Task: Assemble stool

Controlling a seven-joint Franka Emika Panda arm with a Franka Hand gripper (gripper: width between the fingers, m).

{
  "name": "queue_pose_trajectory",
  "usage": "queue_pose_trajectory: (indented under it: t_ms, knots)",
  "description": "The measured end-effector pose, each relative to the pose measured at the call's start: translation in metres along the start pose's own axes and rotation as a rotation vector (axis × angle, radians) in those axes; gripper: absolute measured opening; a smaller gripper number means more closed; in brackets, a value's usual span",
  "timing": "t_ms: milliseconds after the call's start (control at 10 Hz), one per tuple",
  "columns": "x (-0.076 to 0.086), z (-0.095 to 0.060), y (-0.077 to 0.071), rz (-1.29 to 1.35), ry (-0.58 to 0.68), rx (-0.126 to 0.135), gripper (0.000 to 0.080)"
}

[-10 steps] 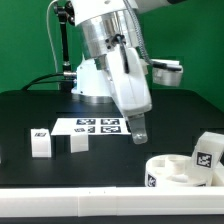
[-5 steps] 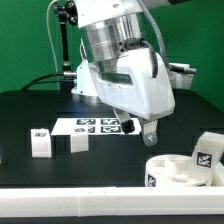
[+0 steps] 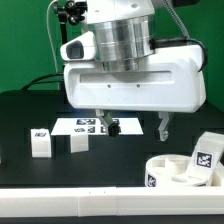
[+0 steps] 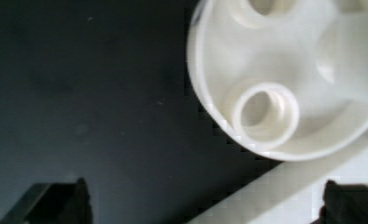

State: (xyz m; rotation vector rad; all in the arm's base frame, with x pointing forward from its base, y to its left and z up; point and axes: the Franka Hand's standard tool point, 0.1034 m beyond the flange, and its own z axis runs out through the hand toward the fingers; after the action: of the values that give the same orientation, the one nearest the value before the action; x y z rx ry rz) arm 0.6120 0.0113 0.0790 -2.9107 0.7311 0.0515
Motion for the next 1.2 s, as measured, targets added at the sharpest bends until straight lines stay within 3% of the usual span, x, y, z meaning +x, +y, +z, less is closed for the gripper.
queue_pose_trajectory:
  t_ms: [400,600,800,900,1000,1200]
  knots:
    - [-0.001,0.002,0.003,-0.208,0.004,-0.002,0.0648]
    - [-0.012,0.009,0.022,-0.223,0.026,-0.026,0.0648]
    - [-0.026,0.015,0.053,-0.226,0.05,-0.045,0.0648]
    - [-0.024,0.019,0.074,-0.219,0.064,-0.042,0.0648]
    - [-0.02,0.019,0.082,-0.201,0.064,-0.035,0.0648]
    - [-0.022,0.02,0.077,-0.204,0.063,-0.034,0.0648]
